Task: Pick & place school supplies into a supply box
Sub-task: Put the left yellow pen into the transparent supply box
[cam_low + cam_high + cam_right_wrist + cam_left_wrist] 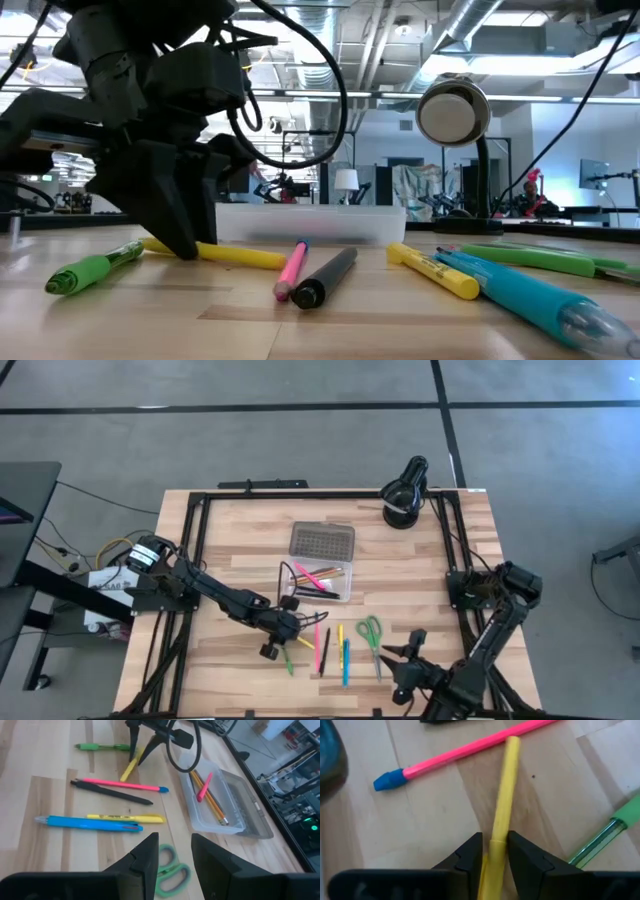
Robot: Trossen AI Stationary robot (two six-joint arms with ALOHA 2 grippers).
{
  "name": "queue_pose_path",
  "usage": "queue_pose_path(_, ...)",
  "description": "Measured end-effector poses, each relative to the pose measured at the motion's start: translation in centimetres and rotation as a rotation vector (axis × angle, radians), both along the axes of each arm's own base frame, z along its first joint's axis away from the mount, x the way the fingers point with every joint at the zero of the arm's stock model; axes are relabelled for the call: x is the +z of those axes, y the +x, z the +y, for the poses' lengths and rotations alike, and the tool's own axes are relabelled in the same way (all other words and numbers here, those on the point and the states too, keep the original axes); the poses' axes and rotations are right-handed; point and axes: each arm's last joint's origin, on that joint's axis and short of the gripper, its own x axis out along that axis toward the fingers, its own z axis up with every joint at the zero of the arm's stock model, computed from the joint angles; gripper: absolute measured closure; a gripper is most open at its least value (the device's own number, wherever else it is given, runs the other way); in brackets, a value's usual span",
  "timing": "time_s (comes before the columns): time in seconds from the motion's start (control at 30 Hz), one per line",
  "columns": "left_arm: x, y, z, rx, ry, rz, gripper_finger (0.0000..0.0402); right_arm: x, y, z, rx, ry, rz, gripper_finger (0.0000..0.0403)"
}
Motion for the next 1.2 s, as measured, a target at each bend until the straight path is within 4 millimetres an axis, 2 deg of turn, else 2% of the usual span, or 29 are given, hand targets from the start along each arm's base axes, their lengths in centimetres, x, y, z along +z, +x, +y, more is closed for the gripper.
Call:
queue_pose_path(0.27, 0.5, 0.3, 0.8, 0.044, 0.050, 0.052, 0.0371, 0.0, 0.7, -0.5, -0.024, 0.002, 0.000, 0.0292)
queue_pose_path(0.47, 0.4, 0.4, 1.6, 0.095, 0.065, 0.075, 0.0365, 0.0, 0.6, -0.4, -0.021, 0.002, 0.000, 0.0291)
queue_pose_path(0.87, 0.5, 0.4, 1.6, 0.078, 0.099, 0.074, 0.0373, -0.1, 0.6, -0.4, -0.021, 0.009, 0.007, 0.0291)
queue_pose_path(1.03, 1.5, 0.6, 1.2, 0.070, 0.191, 0.122, 0.0376, -0.1, 0.6, -0.4, -0.021, 0.008, 0.007, 0.0291)
queue_pose_path(1.2, 3.5, 1.5, 0.7, 0.073, 0.251, 0.117, 0.0376, -0.1, 0.6, -0.4, -0.021, 0.008, 0.007, 0.0291)
